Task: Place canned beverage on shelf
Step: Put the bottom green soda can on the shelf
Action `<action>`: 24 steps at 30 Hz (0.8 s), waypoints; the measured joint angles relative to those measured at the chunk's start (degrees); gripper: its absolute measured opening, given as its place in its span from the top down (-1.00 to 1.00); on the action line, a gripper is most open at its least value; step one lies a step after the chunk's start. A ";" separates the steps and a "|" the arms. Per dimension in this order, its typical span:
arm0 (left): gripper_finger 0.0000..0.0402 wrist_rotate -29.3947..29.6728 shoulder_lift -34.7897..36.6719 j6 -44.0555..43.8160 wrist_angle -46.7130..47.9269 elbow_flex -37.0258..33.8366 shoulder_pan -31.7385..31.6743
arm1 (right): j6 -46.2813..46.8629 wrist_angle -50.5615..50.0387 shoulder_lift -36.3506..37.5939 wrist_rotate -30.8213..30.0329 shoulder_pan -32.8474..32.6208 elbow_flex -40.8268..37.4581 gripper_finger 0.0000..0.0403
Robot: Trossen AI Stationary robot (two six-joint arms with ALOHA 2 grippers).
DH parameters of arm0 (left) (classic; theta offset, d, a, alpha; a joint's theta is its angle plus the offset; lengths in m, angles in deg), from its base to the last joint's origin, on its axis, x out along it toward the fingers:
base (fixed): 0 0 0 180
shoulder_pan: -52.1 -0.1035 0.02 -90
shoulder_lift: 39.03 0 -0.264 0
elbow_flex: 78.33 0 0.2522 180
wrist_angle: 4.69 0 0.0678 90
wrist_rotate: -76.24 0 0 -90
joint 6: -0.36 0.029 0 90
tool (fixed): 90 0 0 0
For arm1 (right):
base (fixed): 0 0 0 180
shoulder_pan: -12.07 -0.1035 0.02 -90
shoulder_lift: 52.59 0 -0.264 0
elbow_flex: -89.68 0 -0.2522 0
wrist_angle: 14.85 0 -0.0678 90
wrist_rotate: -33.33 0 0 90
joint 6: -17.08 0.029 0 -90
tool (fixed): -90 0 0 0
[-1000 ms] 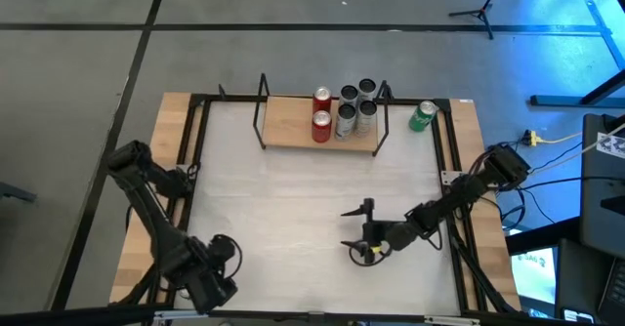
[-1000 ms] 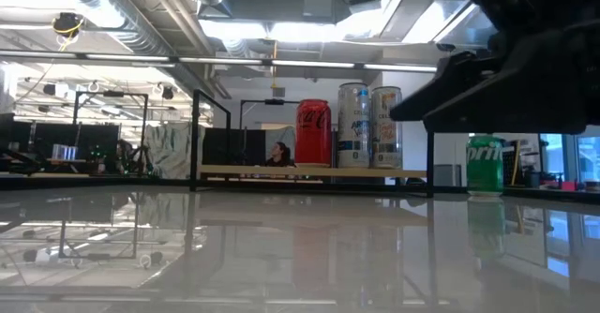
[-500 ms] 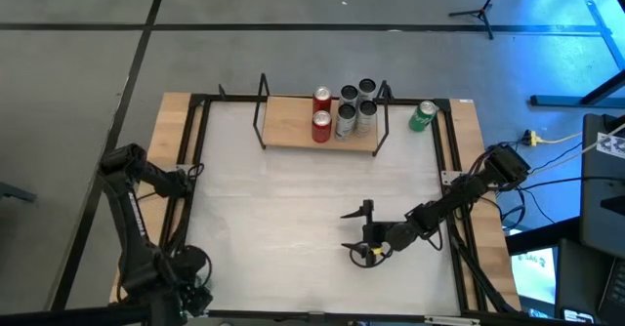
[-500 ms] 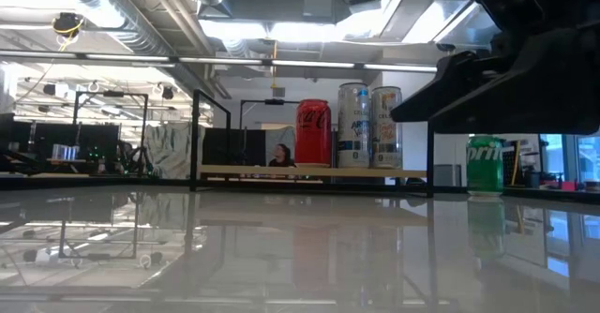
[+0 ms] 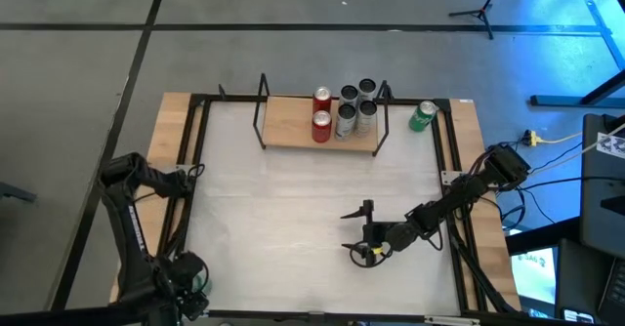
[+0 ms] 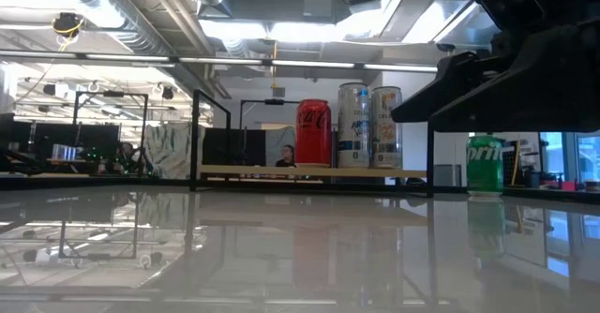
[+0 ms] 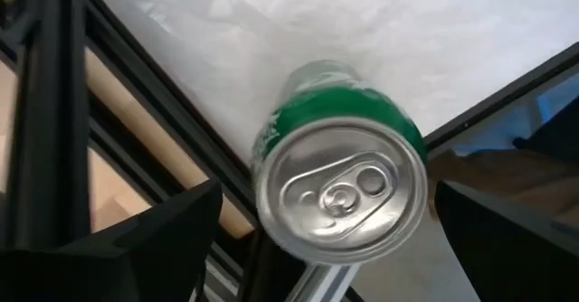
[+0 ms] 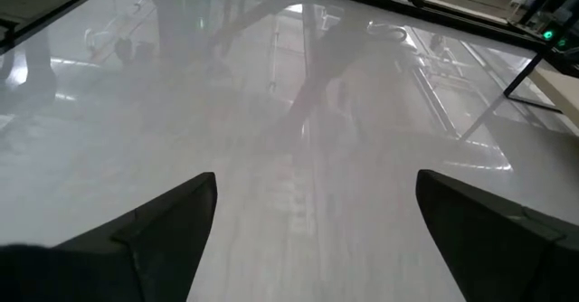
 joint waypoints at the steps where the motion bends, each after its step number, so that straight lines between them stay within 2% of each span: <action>1: -0.96 0.00 -0.47 0.00 -0.35 0.00 0.06 | -0.07 0.02 0.00 -0.01 0.00 0.00 -0.87; 11: -0.93 -0.16 -4.54 3.53 -0.82 -0.09 -0.36 | -1.42 0.42 0.00 -0.25 0.00 0.00 -0.87; 14: -0.81 -0.16 -4.54 3.59 -0.83 -0.09 -0.87 | -1.42 0.48 0.00 -0.43 0.00 0.00 -0.87; 20: -0.43 -0.13 -4.47 4.62 -0.60 -0.07 -1.05 | -1.42 0.51 0.00 -0.47 0.00 0.00 -0.87; 24: -0.38 0.12 -4.47 4.61 0.00 -0.07 -1.11 | -1.48 0.67 0.00 -0.40 0.00 0.00 -0.87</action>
